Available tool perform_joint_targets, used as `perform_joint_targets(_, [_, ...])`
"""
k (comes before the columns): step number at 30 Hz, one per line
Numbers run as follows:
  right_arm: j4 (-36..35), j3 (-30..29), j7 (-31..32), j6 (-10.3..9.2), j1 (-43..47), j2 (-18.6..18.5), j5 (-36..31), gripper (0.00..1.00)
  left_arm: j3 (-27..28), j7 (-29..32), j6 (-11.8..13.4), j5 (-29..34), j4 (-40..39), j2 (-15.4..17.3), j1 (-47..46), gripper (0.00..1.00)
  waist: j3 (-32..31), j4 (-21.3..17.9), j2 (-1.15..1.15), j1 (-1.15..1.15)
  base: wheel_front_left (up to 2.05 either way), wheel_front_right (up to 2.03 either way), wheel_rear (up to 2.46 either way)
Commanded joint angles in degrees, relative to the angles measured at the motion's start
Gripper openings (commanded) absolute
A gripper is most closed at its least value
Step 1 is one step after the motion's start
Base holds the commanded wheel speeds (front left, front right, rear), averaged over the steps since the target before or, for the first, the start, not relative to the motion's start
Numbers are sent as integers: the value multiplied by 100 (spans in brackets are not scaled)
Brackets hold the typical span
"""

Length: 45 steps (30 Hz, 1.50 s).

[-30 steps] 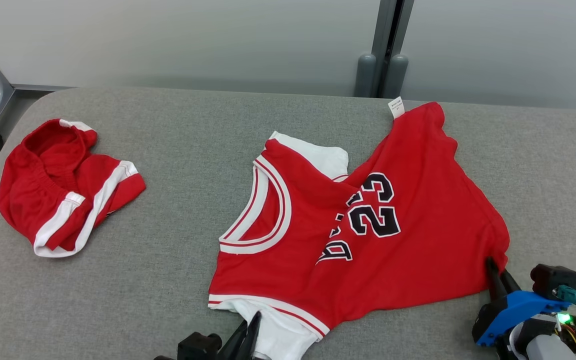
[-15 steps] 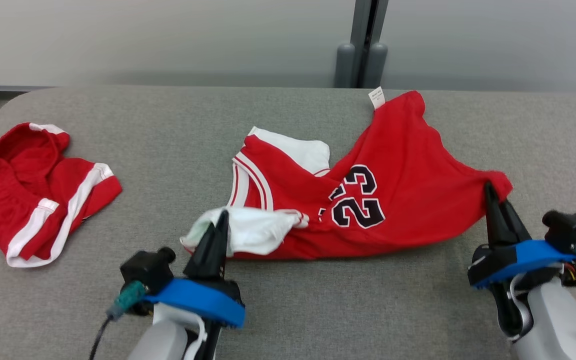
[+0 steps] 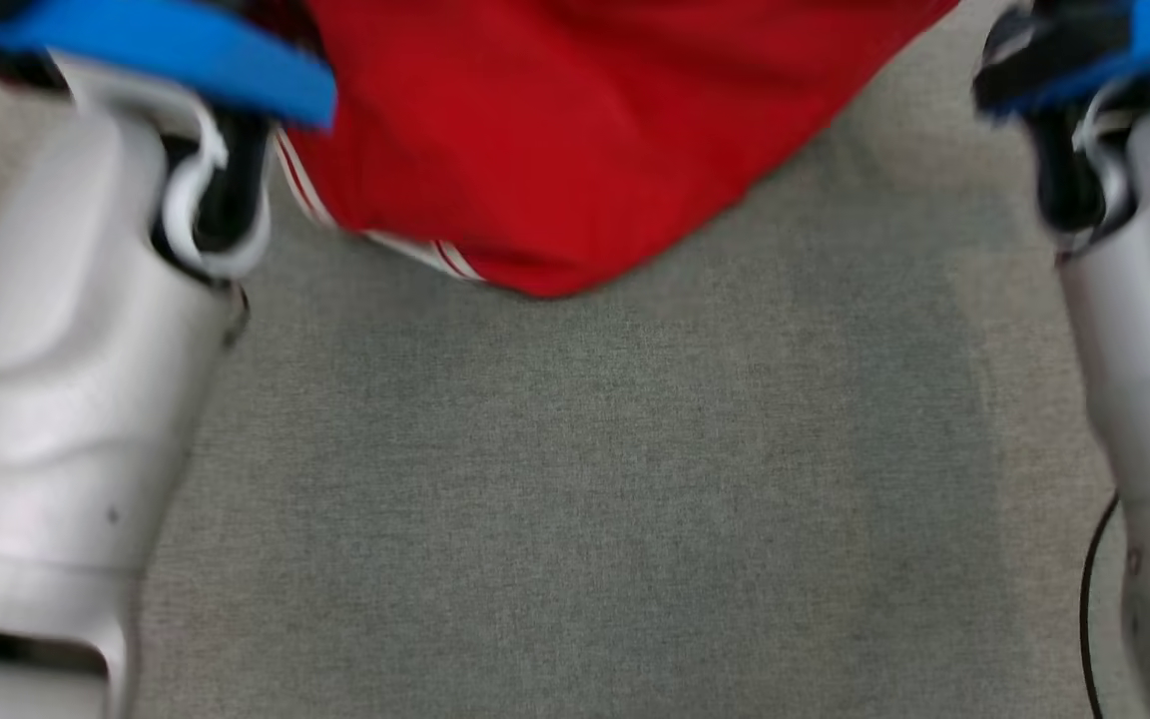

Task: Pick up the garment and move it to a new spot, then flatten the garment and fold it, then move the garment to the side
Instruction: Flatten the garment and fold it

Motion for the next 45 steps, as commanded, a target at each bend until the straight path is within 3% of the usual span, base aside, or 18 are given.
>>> perform_joint_targets(1, [238,17,25,3,-562,-39,70,0,-63,40,-6,-48,171,77,-517,0,277,113,-2,-2,0,0,0])
perform_joint_targets(12, [1764,-203,51,3,-3459,-253,98,0,-655,104,-7,-376,1296,85,-3550,0,800,-66,-2,-2,0,0,0])
perform_joint_targets(16, [2064,-191,12,3,-4090,-282,48,0,-845,16,-7,-489,1574,56,-4314,0,849,-143,-2,-2,0,0,0])
perform_joint_targets(21, [2288,-72,-18,3,-4363,-207,-21,0,-1128,-106,-6,-728,1733,57,-4567,0,878,-183,-2,-2,0,0,0])
perform_joint_targets(32, [2074,163,-32,3,-3009,5,313,0,-1723,-255,-6,-1324,1574,444,-3096,0,950,-196,-2,-2,0,0,0])
perform_joint_targets(38, [1478,93,-31,3,-1691,244,506,0,-1204,-255,-6,-1269,969,612,-1626,0,757,-211,-2,-2,0,0,0])
perform_joint_targets(45, [767,127,-31,3,-94,208,852,0,-686,-256,-6,-797,195,473,322,0,331,-78,-2,-2,0,0,0])
